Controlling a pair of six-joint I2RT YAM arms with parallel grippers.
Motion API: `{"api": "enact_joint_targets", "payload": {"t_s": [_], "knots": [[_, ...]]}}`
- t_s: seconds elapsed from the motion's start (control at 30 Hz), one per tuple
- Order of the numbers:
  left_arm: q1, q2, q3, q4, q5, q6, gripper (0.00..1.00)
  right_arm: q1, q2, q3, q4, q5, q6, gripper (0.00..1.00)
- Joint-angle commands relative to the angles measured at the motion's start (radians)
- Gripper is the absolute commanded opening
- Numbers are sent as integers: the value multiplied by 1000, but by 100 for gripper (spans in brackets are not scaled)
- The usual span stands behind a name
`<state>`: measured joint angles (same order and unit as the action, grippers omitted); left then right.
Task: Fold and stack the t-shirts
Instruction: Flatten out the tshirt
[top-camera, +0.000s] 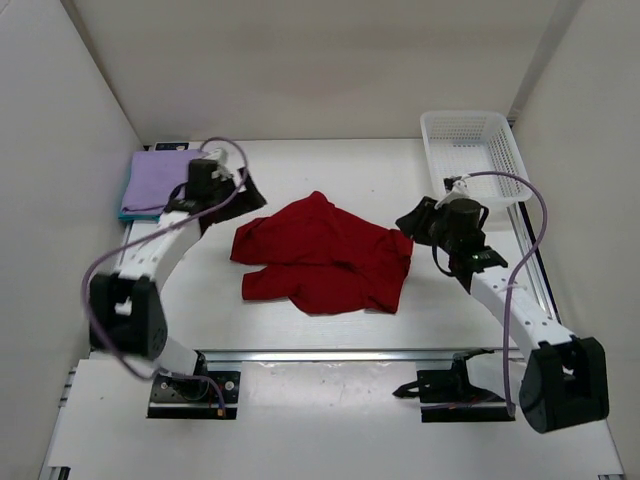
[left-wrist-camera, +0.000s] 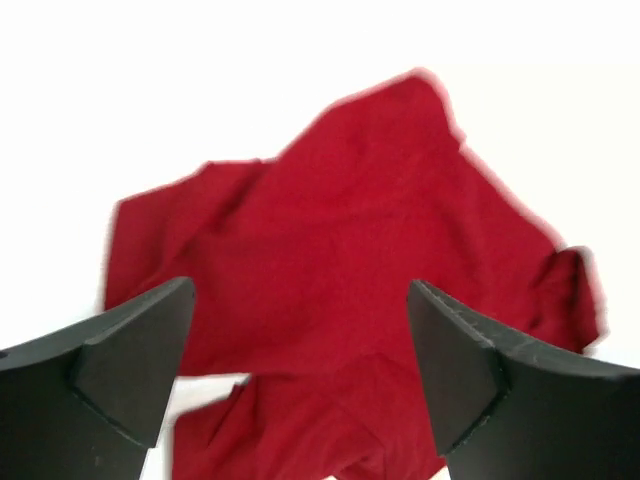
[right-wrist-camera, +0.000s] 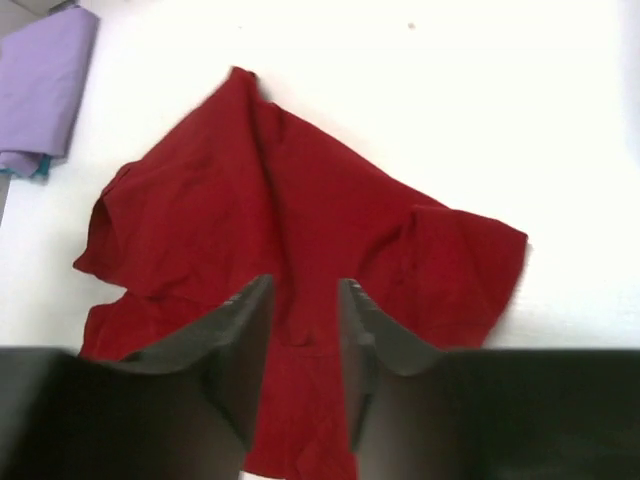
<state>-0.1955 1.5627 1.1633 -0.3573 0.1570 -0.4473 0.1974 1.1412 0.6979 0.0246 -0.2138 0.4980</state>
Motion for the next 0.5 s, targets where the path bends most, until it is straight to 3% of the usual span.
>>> {"api": "enact_joint_targets", "payload": {"t_s": [0.0,0.03,0.07,0.1,0.2,0.3,0.37,0.47], "knots": [[103,-179,-260,202,98,-60,93,62,-96,-78,63,68,4,27],[111,-243,-349,224,98,-80,85,80,-119,-119,67,62,8,17],[135,-300,-394,247,93,-93,66,121,-126,-132,67,79,7,10],[152,-350,-465,256,66,-105,53,169,-158,-170,67,103,7,7],[160,-430,-596,264,-6,-123,51,270,-212,-250,69,117,19,6],[166,-438,-677,303,-46,-163,60,326,-250,-284,54,111,31,6],[192,-425,-732,346,-28,-206,60,364,-277,-305,52,114,28,7],[223,-348,-737,415,-13,-229,67,372,-307,-346,67,102,36,10]]}}
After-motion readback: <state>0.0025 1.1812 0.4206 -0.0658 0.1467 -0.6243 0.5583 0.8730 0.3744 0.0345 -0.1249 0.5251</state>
